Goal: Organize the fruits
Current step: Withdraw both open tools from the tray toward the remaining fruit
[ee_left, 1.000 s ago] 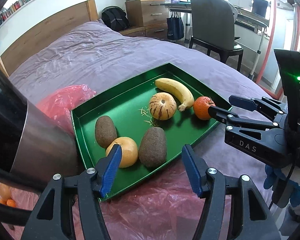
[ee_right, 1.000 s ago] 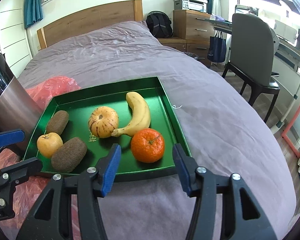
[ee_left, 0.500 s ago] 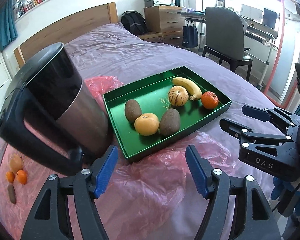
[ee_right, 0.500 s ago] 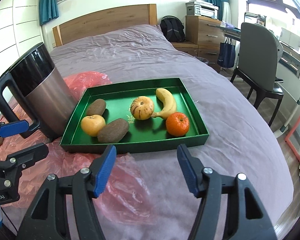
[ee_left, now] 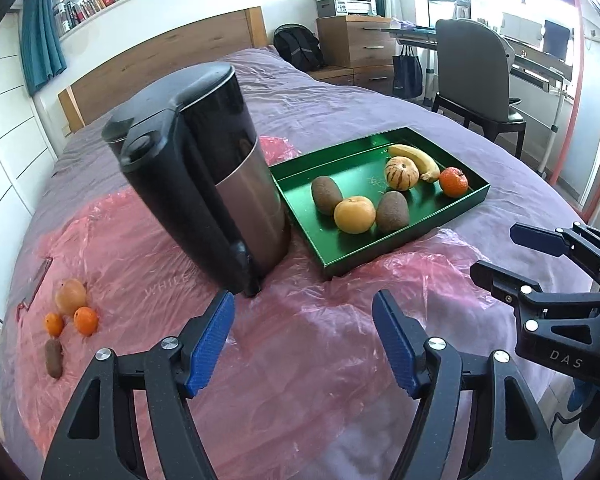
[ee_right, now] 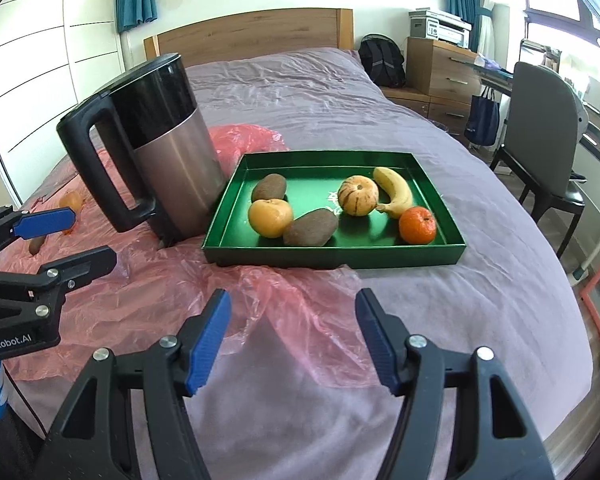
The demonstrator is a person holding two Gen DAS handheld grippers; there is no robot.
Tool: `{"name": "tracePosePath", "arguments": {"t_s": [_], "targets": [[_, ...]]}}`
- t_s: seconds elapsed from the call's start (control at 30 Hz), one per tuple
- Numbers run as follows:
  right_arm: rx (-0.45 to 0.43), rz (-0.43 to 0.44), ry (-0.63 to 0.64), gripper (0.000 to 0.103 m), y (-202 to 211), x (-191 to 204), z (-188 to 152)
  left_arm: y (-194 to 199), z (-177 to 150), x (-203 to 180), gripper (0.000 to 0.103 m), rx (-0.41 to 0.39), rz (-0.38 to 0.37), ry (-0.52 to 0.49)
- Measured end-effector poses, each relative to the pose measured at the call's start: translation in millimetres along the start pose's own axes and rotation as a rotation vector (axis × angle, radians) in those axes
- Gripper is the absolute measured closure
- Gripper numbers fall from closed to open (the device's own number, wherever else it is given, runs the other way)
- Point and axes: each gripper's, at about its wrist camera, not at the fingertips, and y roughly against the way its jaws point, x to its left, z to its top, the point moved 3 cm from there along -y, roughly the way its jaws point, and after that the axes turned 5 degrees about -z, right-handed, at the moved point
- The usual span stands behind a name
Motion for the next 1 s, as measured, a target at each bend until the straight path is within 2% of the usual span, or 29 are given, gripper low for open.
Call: {"name": "tracePosePath", "arguments": {"t_s": [0.07,0.1,0.13,0.63,1.0], "targets": [[0.003,0.012,0.006,0.010,3.7,8.7,-2.1,4.1,-3.6,6.0,0.033,-0.002,0.008,0.005],[0.008,0.016,0.013,0.010,5.0,13.6,-3.4,7.3,-5.5,9.2,0.026,-0.009,0.015,0.008],[0.011,0.023,0.020,0.010,6.4,18.8,-4.8,10.1,-6.9,12.1,0.024,-0.017,0.024,0.009],[0.032,0.112,0.116,0.010,15.7,96.8,-11.9,28.5,-40.2,80.9,0.024,-0.017,0.113,0.124],[0.038,0.188,0.201,0.010,18.2,162.7,-3.1,41.7,-81.8,178.6,0.024,-0.010,0.227,0.272]]}}
